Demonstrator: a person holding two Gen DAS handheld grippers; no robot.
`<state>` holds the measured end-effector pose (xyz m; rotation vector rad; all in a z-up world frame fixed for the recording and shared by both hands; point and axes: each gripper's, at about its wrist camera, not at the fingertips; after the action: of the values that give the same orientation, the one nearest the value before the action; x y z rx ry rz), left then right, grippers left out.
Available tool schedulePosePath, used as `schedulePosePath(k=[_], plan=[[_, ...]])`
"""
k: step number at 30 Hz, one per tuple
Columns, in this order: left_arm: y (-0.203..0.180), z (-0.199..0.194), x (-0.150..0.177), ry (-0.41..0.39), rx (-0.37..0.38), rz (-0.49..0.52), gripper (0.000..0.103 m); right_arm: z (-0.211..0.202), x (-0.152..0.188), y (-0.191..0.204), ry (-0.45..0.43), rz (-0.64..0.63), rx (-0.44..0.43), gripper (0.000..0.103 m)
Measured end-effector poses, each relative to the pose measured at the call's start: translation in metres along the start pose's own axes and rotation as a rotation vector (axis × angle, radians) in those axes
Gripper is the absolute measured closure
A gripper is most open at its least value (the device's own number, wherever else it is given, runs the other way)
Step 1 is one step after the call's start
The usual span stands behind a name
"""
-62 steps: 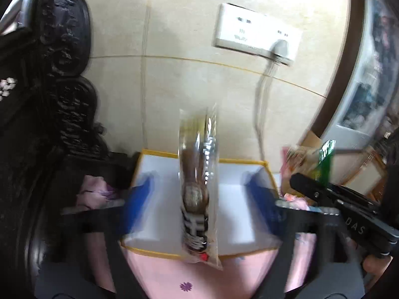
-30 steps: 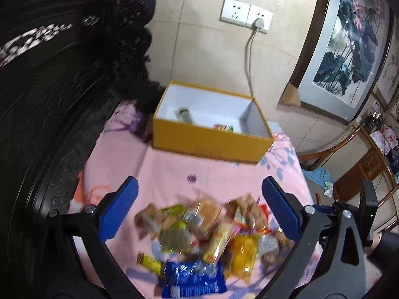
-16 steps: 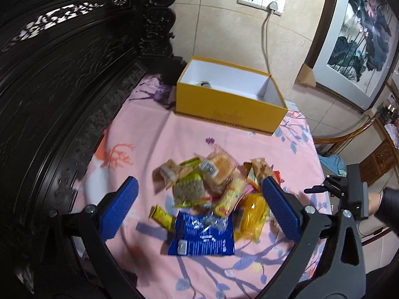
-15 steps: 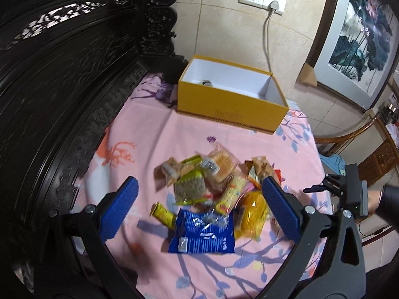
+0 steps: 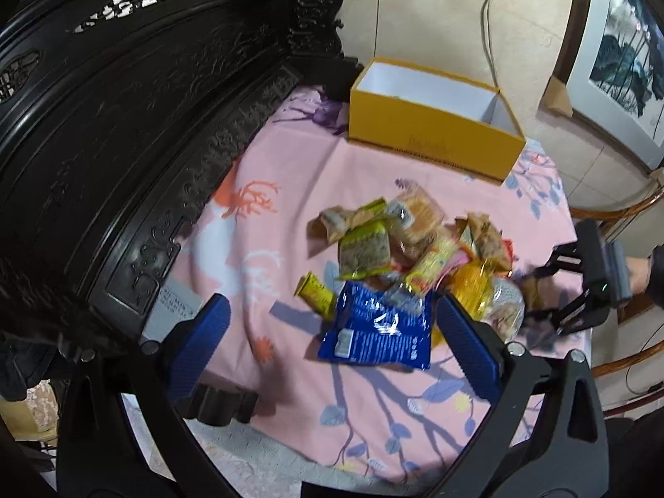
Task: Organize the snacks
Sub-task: 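Grasp the round bun packet with the right tool, then grasp the blue chip bag with the left tool while the right tool holds the bun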
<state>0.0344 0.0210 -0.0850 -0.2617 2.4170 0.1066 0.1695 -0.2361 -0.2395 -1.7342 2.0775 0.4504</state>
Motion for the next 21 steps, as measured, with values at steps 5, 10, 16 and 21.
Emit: schedulePosePath(k=[5, 10, 16, 21], plan=[[-0.008, 0.022, 0.018, 0.058, 0.026, 0.042, 0.002, -0.026, 0.022, -0.009, -0.071, 0.235, 0.046, 0.048], [-0.023, 0.065, 0.039, 0.140, 0.066, 0.090, 0.002, -0.048, 0.039, 0.006, -0.162, 0.464, 0.083, 0.048], [-0.046, 0.119, 0.057, 0.235, 0.100, 0.168, 0.002, -0.059, 0.047, 0.038, -0.192, 0.539, 0.073, 0.048], [-0.061, 0.149, 0.064, 0.278, 0.089, 0.205, 0.002, -0.059, 0.041, 0.041, -0.212, 0.593, 0.054, 0.048]])
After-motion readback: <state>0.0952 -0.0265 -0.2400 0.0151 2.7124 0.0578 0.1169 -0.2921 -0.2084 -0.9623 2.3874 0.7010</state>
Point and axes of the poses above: each gripper's, at about its wrist camera, not at the fingertips, and z roughly the way its jaws point, y to its left, x to its underside, and after that the axes turned 6 degrees about -y, right-handed
